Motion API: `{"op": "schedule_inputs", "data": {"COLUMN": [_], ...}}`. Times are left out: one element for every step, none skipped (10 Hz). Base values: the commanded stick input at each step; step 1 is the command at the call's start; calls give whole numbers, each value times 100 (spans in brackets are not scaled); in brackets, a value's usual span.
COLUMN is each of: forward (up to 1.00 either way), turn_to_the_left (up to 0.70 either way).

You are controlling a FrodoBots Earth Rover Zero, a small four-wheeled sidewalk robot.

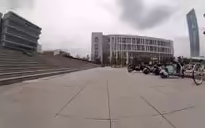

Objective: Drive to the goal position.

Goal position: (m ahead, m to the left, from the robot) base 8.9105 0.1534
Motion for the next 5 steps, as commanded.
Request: {"op": "schedule_inputs", "data": {"forward": [45,45,45,45,45], "turn_to_the_left": [0,0,0,0,0]}}
